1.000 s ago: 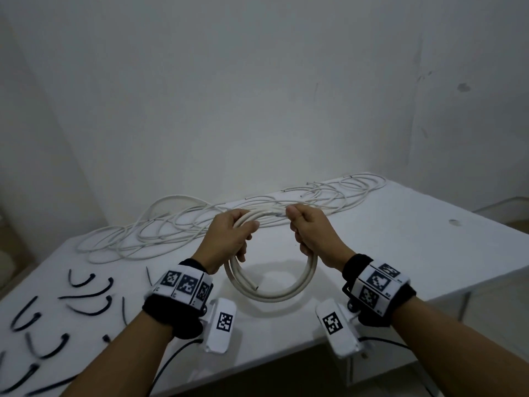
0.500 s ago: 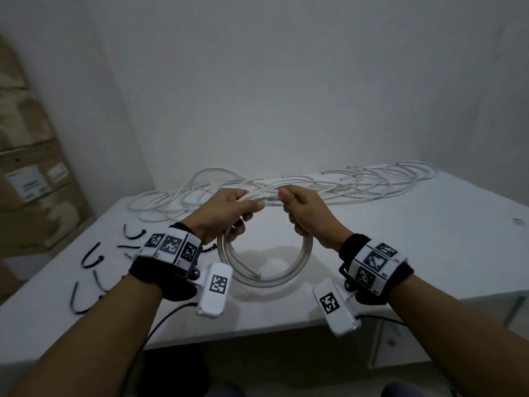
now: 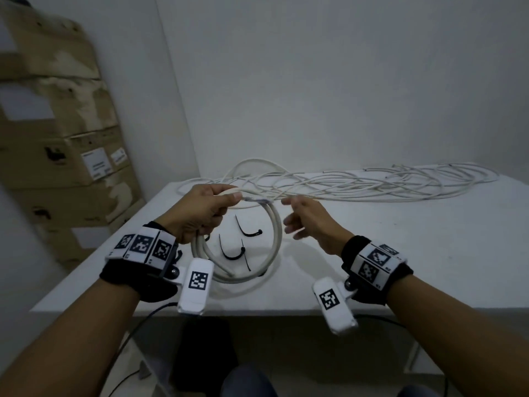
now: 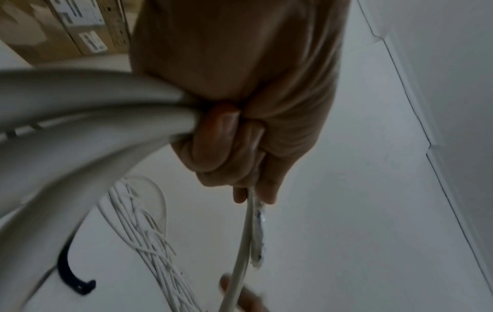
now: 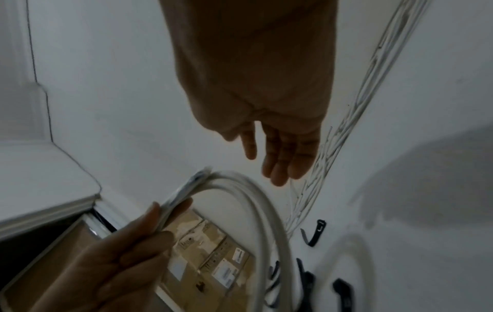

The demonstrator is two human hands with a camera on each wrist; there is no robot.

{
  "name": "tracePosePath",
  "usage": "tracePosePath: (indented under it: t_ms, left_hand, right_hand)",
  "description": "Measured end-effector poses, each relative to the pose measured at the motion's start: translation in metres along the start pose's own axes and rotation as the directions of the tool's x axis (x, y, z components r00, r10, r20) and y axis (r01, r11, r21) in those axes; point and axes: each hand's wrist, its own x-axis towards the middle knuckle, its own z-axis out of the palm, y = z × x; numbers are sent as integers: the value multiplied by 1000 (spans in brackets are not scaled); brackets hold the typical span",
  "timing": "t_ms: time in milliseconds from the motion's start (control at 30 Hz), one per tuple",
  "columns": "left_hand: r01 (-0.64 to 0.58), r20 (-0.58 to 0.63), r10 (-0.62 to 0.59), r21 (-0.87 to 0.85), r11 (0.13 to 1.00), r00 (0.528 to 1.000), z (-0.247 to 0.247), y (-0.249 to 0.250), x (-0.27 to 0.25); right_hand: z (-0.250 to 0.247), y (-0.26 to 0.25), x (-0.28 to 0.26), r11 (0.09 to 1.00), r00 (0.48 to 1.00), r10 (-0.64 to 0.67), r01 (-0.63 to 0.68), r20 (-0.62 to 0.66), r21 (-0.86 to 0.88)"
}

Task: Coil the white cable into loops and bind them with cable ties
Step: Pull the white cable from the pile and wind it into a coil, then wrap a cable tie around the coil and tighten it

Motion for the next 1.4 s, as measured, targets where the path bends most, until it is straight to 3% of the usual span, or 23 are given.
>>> tracePosePath:
  t_ms: [100, 200, 267, 333, 567, 733, 800, 867, 933, 1033, 1133, 1233, 1300, 1400]
  left_hand:
    - [3, -40, -4, -19, 1000, 999, -18, -4, -6]
    - [4, -56, -6, -45, 999, 998, -24, -6, -11]
    - [11, -67, -14, -41, 999, 998, -24, -6, -13]
    - [20, -70, -22, -29, 999, 997, -21, -6, -14]
    - [29, -27, -29, 1, 1000, 999, -1, -1, -5]
    - [31, 24, -32, 14, 999, 999, 28, 6, 8]
    - [34, 43, -35, 28, 999, 998, 43, 8, 15]
    - [33, 46, -35, 45, 998, 998, 59, 9, 24]
    - [27, 44, -30, 69, 997, 999, 76, 11, 33]
    - [17, 74, -25, 110, 994, 997, 105, 16, 44]
    - [4, 122, -21, 138, 990, 992, 129, 25, 51]
    - [36, 161, -61, 150, 988, 985, 147, 36, 58]
    - [96, 172, -116, 124, 988, 978, 156, 41, 59]
    - [85, 134, -109, 172, 981, 985, 166, 45, 58]
  right_hand:
    - [8, 12, -3, 922, 977, 115, -37, 181, -386]
    - [28, 19, -10, 769, 886, 294, 3, 358, -639]
    - [38, 21, -12, 683, 874, 325, 46, 360, -729]
    - [40, 21, -14, 617, 896, 303, 77, 326, -784]
    - [12, 24, -23, 427, 934, 187, 203, 306, -881]
    - [-36, 24, -35, 441, 962, 164, 128, 220, -888]
    - [-61, 15, -43, 536, 982, 124, 55, 143, -843]
    - [-83, 1, -55, 588, 996, 27, 50, 82, -807]
    - [-98, -12, -68, 558, 990, -124, 120, 61, -821]
    - [-100, -26, -92, 508, 964, -200, 255, 176, -823]
    - [-88, -18, -108, 438, 930, -54, 348, 362, -829]
    - [-75, -1, -108, 329, 894, 59, 403, 445, -854]
    - [-72, 6, -98, 257, 893, -2, 435, 449, -863]
    - [-76, 4, -77, 188, 888, -249, 435, 386, -880]
